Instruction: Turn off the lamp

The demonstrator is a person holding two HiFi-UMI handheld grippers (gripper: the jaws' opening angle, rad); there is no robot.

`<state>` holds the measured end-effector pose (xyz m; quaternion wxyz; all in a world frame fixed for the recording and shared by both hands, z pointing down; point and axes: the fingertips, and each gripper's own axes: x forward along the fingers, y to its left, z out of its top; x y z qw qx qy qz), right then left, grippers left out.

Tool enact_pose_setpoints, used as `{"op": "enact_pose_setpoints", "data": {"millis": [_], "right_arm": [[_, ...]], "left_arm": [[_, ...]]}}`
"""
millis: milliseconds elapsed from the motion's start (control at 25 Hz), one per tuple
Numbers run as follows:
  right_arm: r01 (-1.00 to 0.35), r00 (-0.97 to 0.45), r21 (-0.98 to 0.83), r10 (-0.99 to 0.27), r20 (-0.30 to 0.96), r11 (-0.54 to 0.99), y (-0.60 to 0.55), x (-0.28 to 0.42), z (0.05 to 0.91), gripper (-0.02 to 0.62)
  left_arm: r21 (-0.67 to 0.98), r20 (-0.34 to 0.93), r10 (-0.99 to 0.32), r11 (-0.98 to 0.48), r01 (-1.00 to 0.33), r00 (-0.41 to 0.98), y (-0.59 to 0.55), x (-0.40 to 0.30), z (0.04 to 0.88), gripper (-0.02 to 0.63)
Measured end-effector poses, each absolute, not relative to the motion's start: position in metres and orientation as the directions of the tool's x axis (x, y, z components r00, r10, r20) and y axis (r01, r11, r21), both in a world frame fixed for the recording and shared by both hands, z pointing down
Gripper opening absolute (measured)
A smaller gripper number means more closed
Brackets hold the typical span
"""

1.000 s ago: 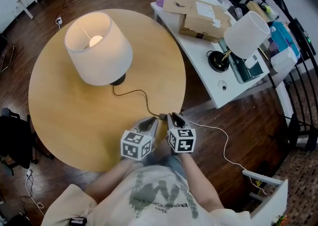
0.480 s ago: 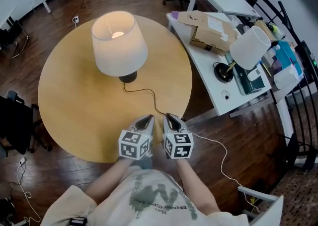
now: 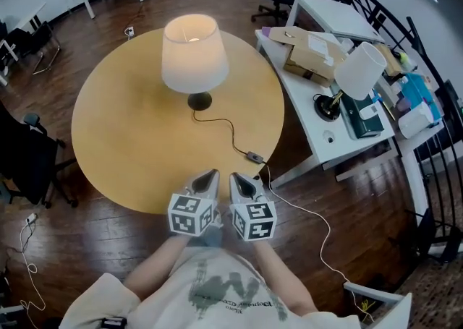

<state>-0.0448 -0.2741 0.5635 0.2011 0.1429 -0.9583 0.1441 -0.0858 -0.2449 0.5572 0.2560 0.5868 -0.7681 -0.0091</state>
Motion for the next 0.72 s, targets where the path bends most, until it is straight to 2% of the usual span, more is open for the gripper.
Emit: {"op": "enact_pose_setpoints", "data": {"millis": [720], "right_arm": [[-0.213, -0.958, -0.245, -0.152, 0.245, 0.946, -0.168, 0.011, 0.497, 0.000]], "left_arm": [[0.242, 0.271, -0.929, 0.319, -0.916, -0.252, -0.151, -0.020, 0.495, -0.003]]}}
